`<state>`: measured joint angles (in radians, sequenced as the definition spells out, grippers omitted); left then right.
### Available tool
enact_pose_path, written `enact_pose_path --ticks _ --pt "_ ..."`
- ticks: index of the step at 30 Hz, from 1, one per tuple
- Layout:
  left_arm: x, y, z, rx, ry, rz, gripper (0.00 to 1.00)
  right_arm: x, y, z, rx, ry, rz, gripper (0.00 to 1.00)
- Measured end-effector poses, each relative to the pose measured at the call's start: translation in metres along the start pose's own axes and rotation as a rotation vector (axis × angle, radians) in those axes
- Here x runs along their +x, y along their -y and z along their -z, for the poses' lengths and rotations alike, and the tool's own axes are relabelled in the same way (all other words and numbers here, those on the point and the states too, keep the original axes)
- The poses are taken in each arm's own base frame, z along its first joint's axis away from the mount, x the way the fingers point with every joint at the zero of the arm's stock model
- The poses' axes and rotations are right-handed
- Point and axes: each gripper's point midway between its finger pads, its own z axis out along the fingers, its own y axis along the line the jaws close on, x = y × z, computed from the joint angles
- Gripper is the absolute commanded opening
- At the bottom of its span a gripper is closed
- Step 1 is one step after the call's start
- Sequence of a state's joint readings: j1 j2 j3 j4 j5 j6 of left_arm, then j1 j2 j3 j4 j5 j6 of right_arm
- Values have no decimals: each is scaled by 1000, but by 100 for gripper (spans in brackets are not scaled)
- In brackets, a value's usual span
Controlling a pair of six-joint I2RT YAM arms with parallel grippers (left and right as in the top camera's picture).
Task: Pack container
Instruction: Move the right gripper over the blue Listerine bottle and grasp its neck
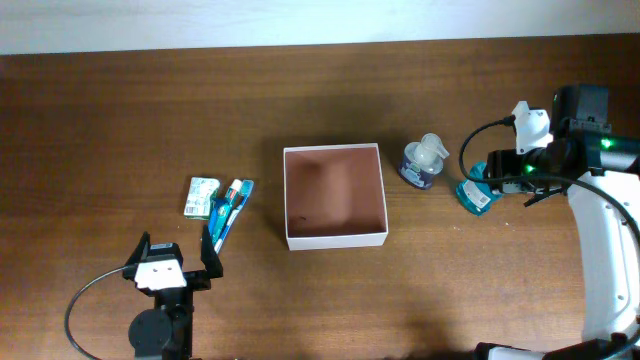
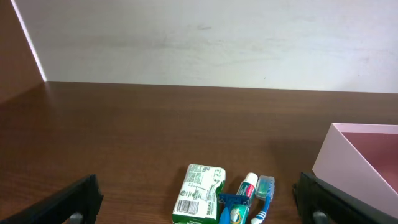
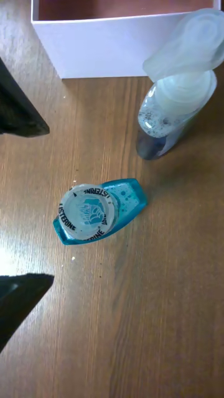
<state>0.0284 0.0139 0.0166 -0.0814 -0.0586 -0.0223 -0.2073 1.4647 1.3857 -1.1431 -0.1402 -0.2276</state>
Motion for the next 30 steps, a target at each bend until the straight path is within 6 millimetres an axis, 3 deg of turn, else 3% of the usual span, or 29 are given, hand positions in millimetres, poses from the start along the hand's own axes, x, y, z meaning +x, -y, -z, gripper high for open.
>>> enact_pose_path --ticks 6,18,23,30 --pt "0 0 0 0 0 0 99 -1 2 -2 8 1 17 58" --pt "0 0 0 0 0 0 99 -5 3 -42 9 -83 39 58" --pt "0 0 0 0 0 0 99 -3 5 -54 28 -118 51 51" --pt "0 0 0 0 0 0 100 -2 7 -55 39 -124 51 42"
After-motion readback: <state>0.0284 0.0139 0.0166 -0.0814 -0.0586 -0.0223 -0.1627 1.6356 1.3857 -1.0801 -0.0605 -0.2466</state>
